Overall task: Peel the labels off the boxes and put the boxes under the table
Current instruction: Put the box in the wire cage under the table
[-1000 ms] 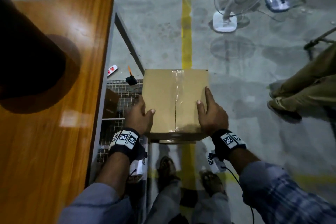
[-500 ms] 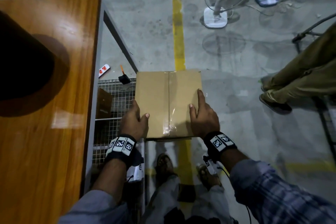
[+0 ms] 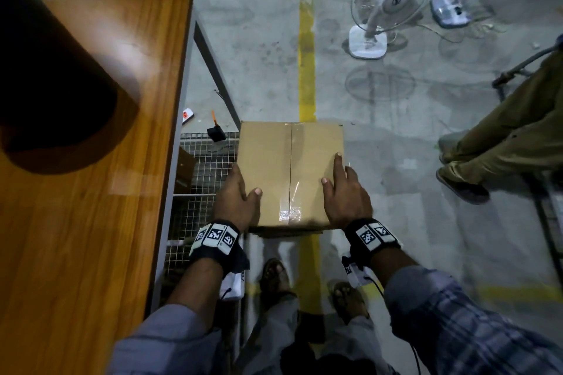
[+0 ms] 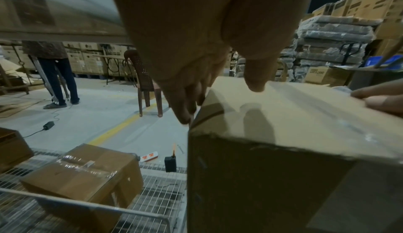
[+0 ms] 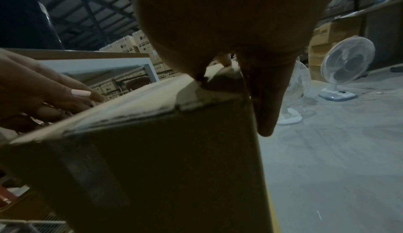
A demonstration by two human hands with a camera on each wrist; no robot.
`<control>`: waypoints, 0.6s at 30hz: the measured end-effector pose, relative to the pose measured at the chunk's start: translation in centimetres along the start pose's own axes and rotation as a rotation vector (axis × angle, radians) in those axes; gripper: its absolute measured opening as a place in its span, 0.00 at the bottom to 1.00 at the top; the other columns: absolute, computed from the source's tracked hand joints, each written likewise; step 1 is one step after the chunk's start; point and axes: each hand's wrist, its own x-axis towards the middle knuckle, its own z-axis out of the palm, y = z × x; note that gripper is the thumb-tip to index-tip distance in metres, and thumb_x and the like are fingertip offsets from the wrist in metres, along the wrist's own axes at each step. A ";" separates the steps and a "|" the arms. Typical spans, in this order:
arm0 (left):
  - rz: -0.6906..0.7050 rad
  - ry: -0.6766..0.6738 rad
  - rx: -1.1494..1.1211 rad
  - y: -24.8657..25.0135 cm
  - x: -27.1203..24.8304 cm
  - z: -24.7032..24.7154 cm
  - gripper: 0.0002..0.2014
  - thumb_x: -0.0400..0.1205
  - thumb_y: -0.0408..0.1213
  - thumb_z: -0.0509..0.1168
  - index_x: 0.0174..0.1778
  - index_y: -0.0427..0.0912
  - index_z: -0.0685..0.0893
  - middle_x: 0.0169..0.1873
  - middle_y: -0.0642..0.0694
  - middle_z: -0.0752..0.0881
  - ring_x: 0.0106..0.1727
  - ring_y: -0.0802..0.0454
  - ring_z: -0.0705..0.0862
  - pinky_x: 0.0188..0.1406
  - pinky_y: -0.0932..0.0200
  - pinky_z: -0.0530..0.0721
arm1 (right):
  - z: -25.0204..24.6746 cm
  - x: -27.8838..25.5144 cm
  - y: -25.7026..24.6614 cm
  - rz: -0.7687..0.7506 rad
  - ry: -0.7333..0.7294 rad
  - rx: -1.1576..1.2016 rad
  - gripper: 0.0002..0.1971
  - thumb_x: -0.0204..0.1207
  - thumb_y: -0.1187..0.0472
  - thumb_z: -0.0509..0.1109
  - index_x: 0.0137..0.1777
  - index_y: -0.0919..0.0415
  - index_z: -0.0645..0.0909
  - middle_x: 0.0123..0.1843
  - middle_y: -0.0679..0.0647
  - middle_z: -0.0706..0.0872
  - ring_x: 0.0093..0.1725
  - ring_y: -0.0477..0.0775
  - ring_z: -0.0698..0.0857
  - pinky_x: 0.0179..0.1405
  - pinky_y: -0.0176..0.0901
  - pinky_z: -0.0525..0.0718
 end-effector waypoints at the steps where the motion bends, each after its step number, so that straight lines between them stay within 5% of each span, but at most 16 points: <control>1: 0.013 0.069 -0.003 0.4 -0.2 -0.2 0.27 0.86 0.40 0.70 0.82 0.48 0.73 0.72 0.44 0.83 0.70 0.42 0.83 0.68 0.41 0.85 | -0.5 0.0 -0.4 0.005 -0.006 -0.029 0.34 0.92 0.45 0.56 0.94 0.50 0.49 0.88 0.64 0.65 0.70 0.72 0.83 0.64 0.61 0.84; 3: 0.023 0.214 -0.045 1.7 -1.0 -1.0 0.23 0.87 0.39 0.70 0.79 0.48 0.79 0.73 0.46 0.83 0.70 0.47 0.83 0.66 0.46 0.86 | -1.7 -0.3 -1.1 0.012 -0.011 -0.060 0.34 0.92 0.46 0.57 0.93 0.51 0.50 0.91 0.63 0.59 0.74 0.72 0.81 0.68 0.60 0.83; 6: 0.062 0.300 -0.187 4.5 -2.2 -2.9 0.17 0.88 0.35 0.69 0.73 0.47 0.86 0.66 0.48 0.88 0.57 0.65 0.85 0.48 0.75 0.84 | -3.7 -0.3 -1.9 0.042 0.001 -0.030 0.33 0.91 0.48 0.60 0.92 0.53 0.55 0.92 0.62 0.57 0.76 0.72 0.79 0.71 0.60 0.81; 7: 0.106 0.321 -0.211 5.6 -2.9 -3.8 0.15 0.88 0.33 0.69 0.71 0.46 0.87 0.64 0.48 0.89 0.55 0.66 0.85 0.46 0.77 0.83 | -4.6 -0.4 -2.1 0.048 0.011 -0.007 0.32 0.90 0.49 0.62 0.91 0.54 0.59 0.92 0.61 0.57 0.77 0.72 0.78 0.72 0.60 0.80; 11: 0.219 0.461 -0.214 8.8 -5.7 -7.3 0.12 0.88 0.39 0.68 0.67 0.51 0.89 0.61 0.54 0.90 0.60 0.58 0.87 0.55 0.56 0.90 | -8.1 -1.2 -3.7 -0.006 0.081 0.076 0.24 0.89 0.52 0.64 0.83 0.57 0.75 0.87 0.61 0.66 0.77 0.70 0.77 0.72 0.60 0.80; 16: 0.256 0.696 -0.272 10.9 -11.4 -11.0 0.10 0.88 0.40 0.67 0.60 0.52 0.92 0.51 0.53 0.92 0.52 0.57 0.90 0.46 0.63 0.88 | -12.4 -4.5 -7.9 -0.213 0.117 0.190 0.19 0.87 0.55 0.66 0.75 0.58 0.83 0.75 0.62 0.79 0.72 0.67 0.80 0.70 0.56 0.79; 18: 0.239 0.763 -0.306 11.1 -14.3 -12.4 0.09 0.88 0.41 0.66 0.59 0.53 0.92 0.50 0.54 0.93 0.51 0.55 0.91 0.46 0.57 0.90 | -13.9 -6.5 -9.8 -0.331 0.084 0.221 0.18 0.88 0.55 0.66 0.74 0.57 0.83 0.73 0.60 0.81 0.72 0.64 0.80 0.71 0.53 0.77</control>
